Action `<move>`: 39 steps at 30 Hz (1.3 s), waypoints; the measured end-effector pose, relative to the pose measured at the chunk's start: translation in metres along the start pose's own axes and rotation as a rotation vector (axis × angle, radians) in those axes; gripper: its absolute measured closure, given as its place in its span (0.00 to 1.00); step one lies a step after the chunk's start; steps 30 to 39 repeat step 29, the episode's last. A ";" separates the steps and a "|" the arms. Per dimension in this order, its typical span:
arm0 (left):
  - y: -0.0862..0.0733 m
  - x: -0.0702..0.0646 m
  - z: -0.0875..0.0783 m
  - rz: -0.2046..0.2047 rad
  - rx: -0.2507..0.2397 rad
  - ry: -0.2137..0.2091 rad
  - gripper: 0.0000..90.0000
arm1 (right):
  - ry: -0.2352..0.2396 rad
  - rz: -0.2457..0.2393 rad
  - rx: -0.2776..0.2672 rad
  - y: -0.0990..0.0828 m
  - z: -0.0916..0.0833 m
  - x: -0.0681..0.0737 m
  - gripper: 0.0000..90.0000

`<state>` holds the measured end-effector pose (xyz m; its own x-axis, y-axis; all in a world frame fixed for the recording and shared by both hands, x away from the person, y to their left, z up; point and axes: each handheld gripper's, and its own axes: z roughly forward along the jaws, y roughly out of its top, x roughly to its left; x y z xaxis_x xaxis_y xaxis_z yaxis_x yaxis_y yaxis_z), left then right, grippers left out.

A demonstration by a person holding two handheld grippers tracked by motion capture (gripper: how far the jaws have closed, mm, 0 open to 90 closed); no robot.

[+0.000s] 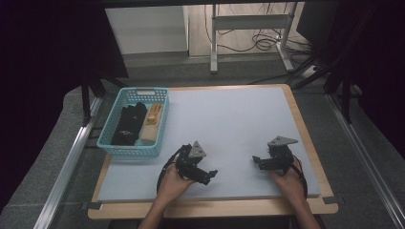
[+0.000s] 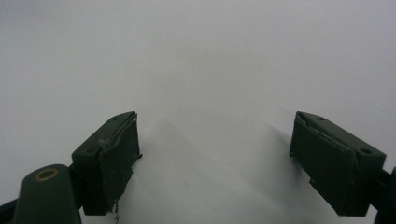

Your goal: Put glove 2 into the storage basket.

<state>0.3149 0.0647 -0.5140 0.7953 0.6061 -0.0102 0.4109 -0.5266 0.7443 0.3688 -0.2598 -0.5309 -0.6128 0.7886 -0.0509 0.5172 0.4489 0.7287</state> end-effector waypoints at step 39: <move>-0.016 -0.012 0.028 -0.005 0.074 -0.015 0.00 | 0.000 0.000 0.000 0.000 0.000 0.000 0.17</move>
